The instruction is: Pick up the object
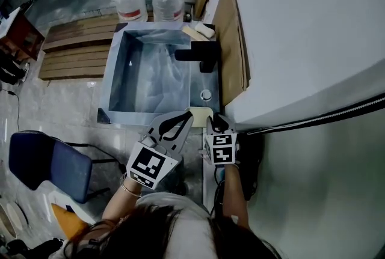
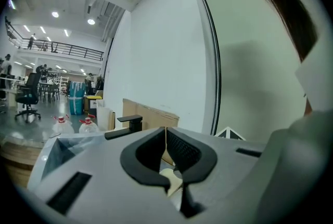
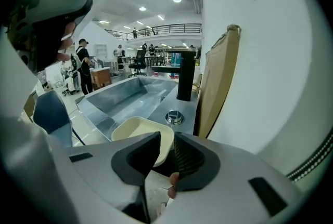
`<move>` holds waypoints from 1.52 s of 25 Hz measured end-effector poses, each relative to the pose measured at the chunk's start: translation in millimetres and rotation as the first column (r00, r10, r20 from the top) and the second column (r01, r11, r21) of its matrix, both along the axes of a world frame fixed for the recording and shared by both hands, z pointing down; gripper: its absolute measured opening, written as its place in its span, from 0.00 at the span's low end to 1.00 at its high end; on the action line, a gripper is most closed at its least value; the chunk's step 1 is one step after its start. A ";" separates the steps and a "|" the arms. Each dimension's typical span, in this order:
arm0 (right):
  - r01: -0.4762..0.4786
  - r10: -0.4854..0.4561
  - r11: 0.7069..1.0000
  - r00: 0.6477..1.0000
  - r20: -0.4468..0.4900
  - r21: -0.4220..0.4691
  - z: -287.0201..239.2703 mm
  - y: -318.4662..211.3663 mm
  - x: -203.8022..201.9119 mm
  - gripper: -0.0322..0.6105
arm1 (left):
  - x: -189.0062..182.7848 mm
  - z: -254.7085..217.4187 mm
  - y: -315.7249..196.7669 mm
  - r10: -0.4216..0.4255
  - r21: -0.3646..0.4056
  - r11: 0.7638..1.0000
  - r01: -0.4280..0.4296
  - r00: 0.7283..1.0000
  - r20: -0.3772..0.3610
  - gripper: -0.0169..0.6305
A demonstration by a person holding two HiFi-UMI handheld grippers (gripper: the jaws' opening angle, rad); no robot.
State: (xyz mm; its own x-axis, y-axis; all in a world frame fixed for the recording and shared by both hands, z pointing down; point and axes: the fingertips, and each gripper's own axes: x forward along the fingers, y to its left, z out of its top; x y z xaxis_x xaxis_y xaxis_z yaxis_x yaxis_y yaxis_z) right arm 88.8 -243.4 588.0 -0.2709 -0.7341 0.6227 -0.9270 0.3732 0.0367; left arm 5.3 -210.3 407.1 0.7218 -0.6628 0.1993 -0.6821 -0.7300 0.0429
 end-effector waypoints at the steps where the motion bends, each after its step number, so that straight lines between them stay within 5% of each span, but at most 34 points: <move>1: -0.005 0.005 1.000 1.000 0.002 -0.002 2.1 -1.7 0.8 0.18 | 0.0 1.2 -1.1 -0.001 -0.002 1.000 0.001 1.000 0.001 0.04; 17: -0.050 0.052 0.995 0.999 0.016 -0.080 34.0 -9.9 5.4 0.19 | -2.2 16.2 -9.9 -0.004 -0.036 0.999 0.004 1.000 0.021 0.04; 38: -0.183 0.187 0.980 0.981 0.051 -0.073 34.1 -14.1 11.5 0.11 | -16.6 17.4 -1.8 -0.035 -0.049 0.998 0.036 0.999 0.033 0.04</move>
State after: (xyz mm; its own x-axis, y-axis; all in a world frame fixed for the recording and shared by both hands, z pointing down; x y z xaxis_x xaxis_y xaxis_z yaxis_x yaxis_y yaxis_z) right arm 100.3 -257.5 622.1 -0.1712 -0.7312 0.6603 -0.9800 0.1953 -0.0378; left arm -11.3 -212.1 424.6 0.6906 -0.6767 0.2553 -0.7093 -0.7027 0.0559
